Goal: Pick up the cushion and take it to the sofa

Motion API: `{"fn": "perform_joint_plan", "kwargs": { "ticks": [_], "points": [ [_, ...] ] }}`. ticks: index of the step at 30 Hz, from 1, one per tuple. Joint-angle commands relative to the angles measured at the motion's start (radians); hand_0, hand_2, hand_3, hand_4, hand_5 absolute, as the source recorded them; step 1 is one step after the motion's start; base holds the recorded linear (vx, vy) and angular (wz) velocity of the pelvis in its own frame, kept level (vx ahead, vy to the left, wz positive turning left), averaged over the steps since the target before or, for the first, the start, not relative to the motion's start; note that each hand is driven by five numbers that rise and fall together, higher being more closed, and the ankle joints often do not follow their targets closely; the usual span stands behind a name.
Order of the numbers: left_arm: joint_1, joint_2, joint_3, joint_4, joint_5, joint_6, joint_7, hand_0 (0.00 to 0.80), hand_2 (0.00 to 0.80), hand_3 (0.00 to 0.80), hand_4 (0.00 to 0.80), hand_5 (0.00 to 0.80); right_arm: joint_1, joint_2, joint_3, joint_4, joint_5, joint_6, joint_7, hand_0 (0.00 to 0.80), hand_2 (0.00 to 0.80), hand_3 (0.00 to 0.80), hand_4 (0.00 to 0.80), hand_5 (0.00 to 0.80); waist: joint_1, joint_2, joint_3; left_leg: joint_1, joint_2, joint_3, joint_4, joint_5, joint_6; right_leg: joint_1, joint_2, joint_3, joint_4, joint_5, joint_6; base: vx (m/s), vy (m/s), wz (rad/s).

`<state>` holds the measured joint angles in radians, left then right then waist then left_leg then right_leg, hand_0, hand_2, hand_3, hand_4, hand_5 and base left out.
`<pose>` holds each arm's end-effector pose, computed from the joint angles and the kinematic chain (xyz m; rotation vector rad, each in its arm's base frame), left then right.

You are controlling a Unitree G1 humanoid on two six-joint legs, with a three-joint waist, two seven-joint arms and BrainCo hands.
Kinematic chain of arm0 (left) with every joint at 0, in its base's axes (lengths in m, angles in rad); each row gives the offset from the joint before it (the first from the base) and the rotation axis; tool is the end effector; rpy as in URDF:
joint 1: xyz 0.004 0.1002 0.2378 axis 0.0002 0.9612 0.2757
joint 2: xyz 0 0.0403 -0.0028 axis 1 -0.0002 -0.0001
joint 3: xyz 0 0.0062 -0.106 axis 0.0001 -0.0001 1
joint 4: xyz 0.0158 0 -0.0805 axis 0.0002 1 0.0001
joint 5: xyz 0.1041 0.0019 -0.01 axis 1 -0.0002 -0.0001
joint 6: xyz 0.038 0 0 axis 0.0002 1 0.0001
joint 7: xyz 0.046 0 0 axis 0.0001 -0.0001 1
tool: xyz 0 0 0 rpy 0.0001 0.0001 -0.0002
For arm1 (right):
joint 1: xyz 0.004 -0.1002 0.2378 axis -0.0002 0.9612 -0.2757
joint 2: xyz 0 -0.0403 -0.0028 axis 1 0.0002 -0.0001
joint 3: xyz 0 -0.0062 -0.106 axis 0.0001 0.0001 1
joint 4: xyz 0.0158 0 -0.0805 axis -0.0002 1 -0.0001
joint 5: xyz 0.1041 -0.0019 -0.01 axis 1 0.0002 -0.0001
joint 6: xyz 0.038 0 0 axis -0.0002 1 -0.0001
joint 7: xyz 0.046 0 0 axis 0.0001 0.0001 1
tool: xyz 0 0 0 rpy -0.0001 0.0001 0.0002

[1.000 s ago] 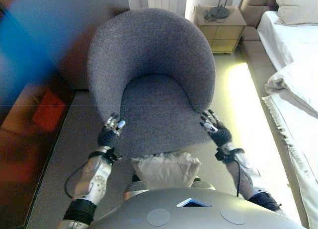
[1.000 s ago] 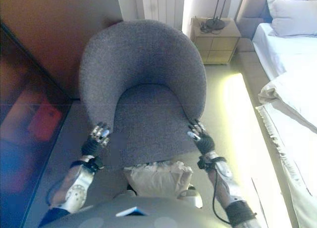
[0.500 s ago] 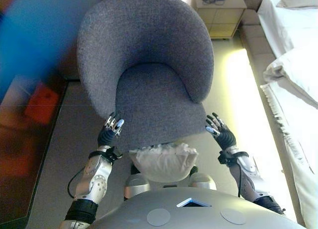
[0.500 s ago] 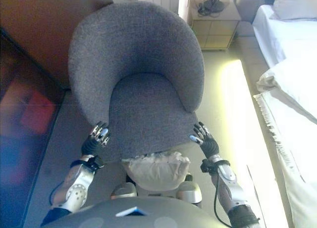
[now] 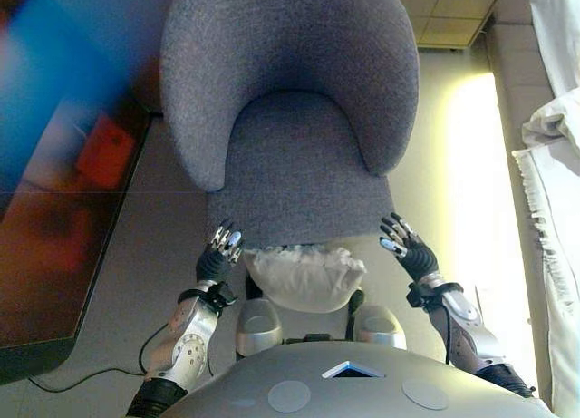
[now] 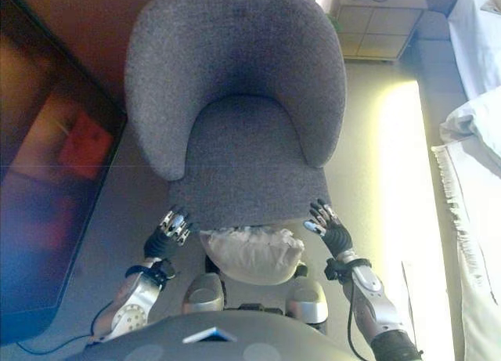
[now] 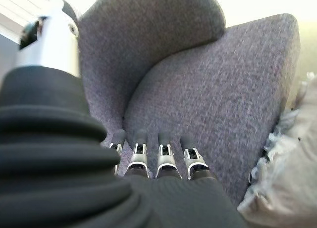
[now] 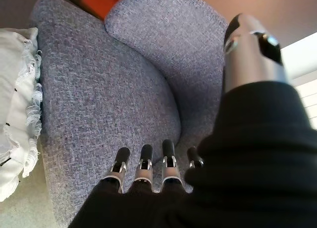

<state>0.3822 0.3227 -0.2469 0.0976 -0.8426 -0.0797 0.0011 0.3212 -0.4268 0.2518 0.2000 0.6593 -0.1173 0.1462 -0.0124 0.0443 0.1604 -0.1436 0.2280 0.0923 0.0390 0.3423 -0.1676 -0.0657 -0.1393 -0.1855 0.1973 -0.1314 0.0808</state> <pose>0.1020 0.1869 -0.0335 -0.5370 0.4729 0.0653 0.1101 -0.2140 -0.0364 0.2683 0.4633 0.1212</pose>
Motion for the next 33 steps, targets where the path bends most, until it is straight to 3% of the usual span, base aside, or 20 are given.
{"fn": "perform_joint_plan", "kwargs": {
  "ticks": [1, 4, 8, 14, 20, 24, 27, 30, 33],
  "points": [
    [0.018, 0.056, 0.057, -0.087, -0.017, -0.054, -0.009, 0.0, 0.0, 0.0, 0.0, 0.0, 0.007, 0.011, 0.001, -0.069, 0.029, -0.056, 0.029, 0.0, 0.0, 0.0, 0.0, 0.0, -0.014, -0.079, -0.037, 0.056, 0.035, 0.012, 0.271, -0.083, 0.039, 0.073, 0.04, -0.015, -0.183, 0.186, -0.058, 0.073, -0.038, 0.11],
    [0.031, 0.063, 0.057, -0.092, -0.02, -0.062, -0.018, 0.0, 0.0, 0.0, 0.0, 0.0, 0.014, 0.009, 0.01, -0.068, 0.032, -0.055, 0.029, 0.0, 0.0, 0.0, 0.0, 0.0, -0.015, -0.083, -0.045, 0.049, 0.037, -0.006, 0.307, -0.08, 0.037, 0.081, 0.038, -0.003, -0.19, 0.188, -0.061, 0.082, 0.012, -0.17],
    [0.027, 0.067, 0.039, -0.099, -0.039, -0.061, -0.014, 0.0, 0.0, 0.0, 0.0, 0.0, 0.02, 0.007, 0.017, -0.054, 0.032, -0.05, 0.023, 0.0, 0.0, 0.0, 0.0, 0.0, -0.022, -0.071, -0.053, 0.047, 0.007, -0.044, 0.311, -0.094, 0.047, 0.086, 0.049, 0.046, -0.204, 0.189, -0.063, 0.093, 0.056, 0.43],
    [0.027, 0.069, 0.01, -0.122, -0.04, -0.066, -0.01, 0.0, 0.0, 0.0, 0.0, 0.0, 0.012, -0.007, 0.018, -0.058, 0.035, -0.064, -0.001, 0.0, 0.0, 0.0, 0.0, 0.0, -0.019, -0.037, -0.038, 0.086, -0.049, -0.083, 0.138, -0.148, 0.066, 0.06, 0.055, 0.077, -0.189, 0.184, -0.037, 0.024, 0.117, 0.11],
    [0.018, 0.073, -0.02, -0.133, -0.035, -0.088, -0.02, 0.0, 0.0, 0.0, 0.0, 0.0, 0.007, -0.015, 0.014, -0.066, 0.054, -0.085, -0.012, 0.0, 0.0, 0.0, 0.0, 0.0, -0.009, -0.027, -0.026, 0.124, -0.099, -0.116, -0.052, -0.213, 0.076, 0.046, 0.034, 0.088, -0.183, 0.193, -0.007, -0.017, 0.125, -0.02],
    [-0.018, 0.087, -0.03, -0.129, -0.025, -0.074, -0.04, 0.0, 0.0, 0.0, 0.0, 0.0, -0.013, -0.011, 0.014, -0.047, 0.055, -0.104, -0.029, 0.0, 0.0, 0.0, 0.0, 0.0, -0.007, -0.027, -0.006, 0.107, -0.102, -0.066, -0.049, -0.218, 0.071, 0.053, 0.006, 0.052, -0.177, 0.193, 0.009, -0.053, 0.125, -0.19],
    [-0.028, 0.094, -0.028, -0.119, -0.002, -0.075, -0.04, 0.0, 0.0, 0.0, 0.0, 0.0, -0.016, -0.005, 0.015, -0.037, 0.016, -0.094, -0.049, 0.0, 0.0, 0.0, 0.0, 0.0, -0.014, -0.033, -0.005, 0.113, -0.122, -0.034, -0.023, -0.249, 0.088, 0.051, -0.022, 0.048, -0.169, 0.206, 0.028, 0.038, 0.095, -0.06],
    [-0.061, 0.108, -0.029, -0.08, -0.003, -0.086, -0.007, 0.0, 0.0, 0.0, 0.0, 0.0, -0.051, -0.005, 0.038, 0.003, -0.102, -0.091, -0.143, 0.0, 0.0, 0.0, 0.0, 0.0, -0.013, -0.043, 0.01, 0.093, -0.132, -0.001, 0.024, -0.275, 0.103, 0.025, -0.054, 0.044, -0.153, 0.225, 0.047, -0.026, 0.024, -0.21],
    [-0.121, 0.128, -0.032, -0.054, -0.013, -0.1, 0.016, 0.0, 0.0, 0.0, 0.0, 0.0, -0.137, -0.008, 0.061, 0.067, -0.152, -0.089, -0.22, 0.0, 0.0, 0.0, 0.0, 0.0, -0.001, -0.048, 0.051, 0.04, -0.142, 0.004, 0.066, -0.29, 0.109, -0.024, -0.073, 0.044, -0.144, 0.244, 0.056, -0.172, 0.008, -0.28]
  ]
}}
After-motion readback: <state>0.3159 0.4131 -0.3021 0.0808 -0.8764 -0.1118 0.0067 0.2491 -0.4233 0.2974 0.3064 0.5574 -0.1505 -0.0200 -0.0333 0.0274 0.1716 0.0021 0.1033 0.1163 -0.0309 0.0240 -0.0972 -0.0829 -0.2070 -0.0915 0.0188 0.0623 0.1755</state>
